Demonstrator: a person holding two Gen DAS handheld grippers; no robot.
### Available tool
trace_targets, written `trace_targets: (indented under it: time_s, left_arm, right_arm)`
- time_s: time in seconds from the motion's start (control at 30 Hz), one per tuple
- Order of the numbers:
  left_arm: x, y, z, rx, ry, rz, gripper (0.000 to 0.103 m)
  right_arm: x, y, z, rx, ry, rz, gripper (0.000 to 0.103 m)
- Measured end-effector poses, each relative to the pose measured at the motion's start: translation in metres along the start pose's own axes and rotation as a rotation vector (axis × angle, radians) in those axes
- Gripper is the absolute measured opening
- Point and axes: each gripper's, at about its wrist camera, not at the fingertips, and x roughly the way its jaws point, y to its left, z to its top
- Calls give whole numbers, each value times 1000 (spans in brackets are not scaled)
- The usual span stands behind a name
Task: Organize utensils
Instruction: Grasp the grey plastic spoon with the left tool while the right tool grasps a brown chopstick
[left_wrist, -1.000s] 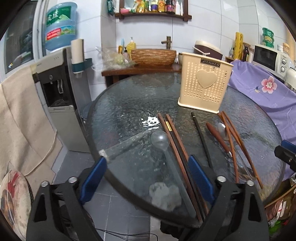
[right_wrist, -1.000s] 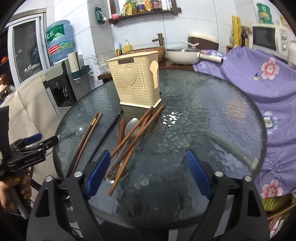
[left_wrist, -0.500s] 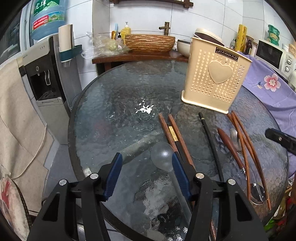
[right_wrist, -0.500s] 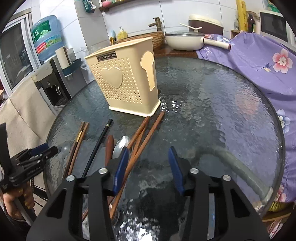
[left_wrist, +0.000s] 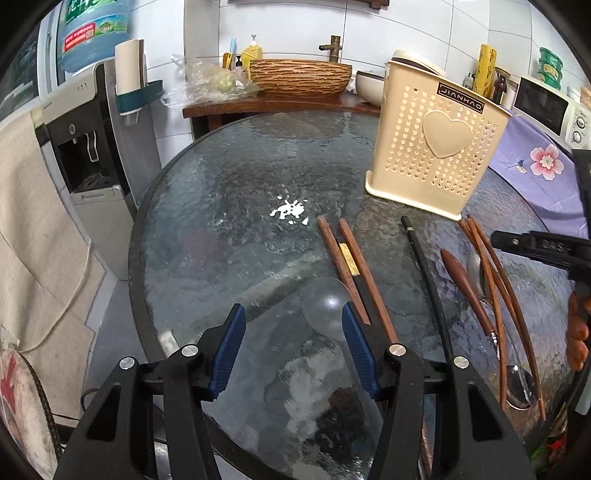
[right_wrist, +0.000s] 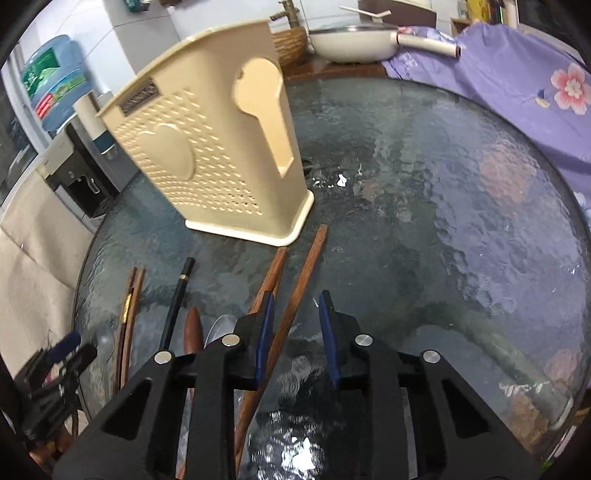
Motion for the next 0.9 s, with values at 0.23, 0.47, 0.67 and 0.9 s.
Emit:
trace_targets:
  time_s: [0.23,0.47,0.67,0.9]
  left_arm:
    - [3,-9,-3,3,17,-18,53]
    - [4,-16,-3,15,23,2,53]
    - [4,-16,-9,27,49,11,52]
    - [11,-22,-8,64,60,33,49]
  right_arm:
    - [13,-1,4,20,28,16,16]
    - [18,-2,7,7,35,17,12]
    - [19,-4,9,5,39,30,12]
    - [19,-3,8,-3,44,40,11]
